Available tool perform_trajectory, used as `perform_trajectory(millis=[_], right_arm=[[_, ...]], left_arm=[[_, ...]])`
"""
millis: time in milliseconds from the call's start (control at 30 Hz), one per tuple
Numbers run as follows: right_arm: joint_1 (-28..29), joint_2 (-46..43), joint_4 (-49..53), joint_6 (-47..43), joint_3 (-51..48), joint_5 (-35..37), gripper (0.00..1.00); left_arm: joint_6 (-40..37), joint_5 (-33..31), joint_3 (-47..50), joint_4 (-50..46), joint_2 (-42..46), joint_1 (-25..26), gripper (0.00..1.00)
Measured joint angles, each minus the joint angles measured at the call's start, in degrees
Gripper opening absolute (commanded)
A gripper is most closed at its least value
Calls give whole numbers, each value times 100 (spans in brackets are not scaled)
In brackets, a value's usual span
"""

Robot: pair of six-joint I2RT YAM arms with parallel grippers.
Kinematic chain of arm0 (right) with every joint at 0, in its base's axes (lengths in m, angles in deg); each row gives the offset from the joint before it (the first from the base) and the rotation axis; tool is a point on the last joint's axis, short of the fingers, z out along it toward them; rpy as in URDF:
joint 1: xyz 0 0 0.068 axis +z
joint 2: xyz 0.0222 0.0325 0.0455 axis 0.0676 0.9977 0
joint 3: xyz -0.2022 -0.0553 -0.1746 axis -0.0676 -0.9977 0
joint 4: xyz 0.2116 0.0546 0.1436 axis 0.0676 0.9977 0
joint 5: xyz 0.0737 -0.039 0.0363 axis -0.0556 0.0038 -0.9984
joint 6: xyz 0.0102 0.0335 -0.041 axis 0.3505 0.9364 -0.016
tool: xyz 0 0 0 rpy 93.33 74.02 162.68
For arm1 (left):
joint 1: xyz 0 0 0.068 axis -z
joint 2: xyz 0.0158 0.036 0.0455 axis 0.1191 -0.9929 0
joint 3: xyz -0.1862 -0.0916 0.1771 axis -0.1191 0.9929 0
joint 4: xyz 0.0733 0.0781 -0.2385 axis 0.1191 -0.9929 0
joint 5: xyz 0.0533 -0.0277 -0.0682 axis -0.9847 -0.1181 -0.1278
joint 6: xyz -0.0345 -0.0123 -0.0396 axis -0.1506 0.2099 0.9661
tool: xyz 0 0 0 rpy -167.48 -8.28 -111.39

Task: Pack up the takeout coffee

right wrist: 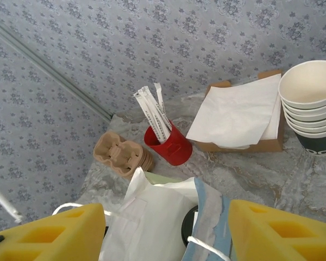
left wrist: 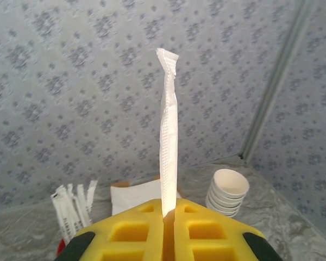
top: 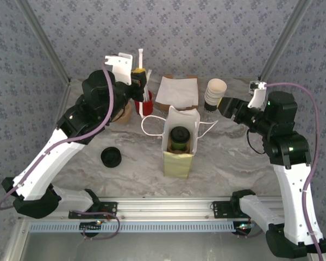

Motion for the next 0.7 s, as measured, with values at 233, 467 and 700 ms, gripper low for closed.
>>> perform_trajectory(millis=[233,467,700], right_arm=[[-109,39,-4,2,0,-2,64],[-181,149,-131,0,0,-44,64],[-295,448,-177,0,2,-42,64]], left_arm=[[15,476,15,337,-181,420,12],[289,892,999,1379,-317,660,12],[382,1121,2017,2352,-431,785,13]])
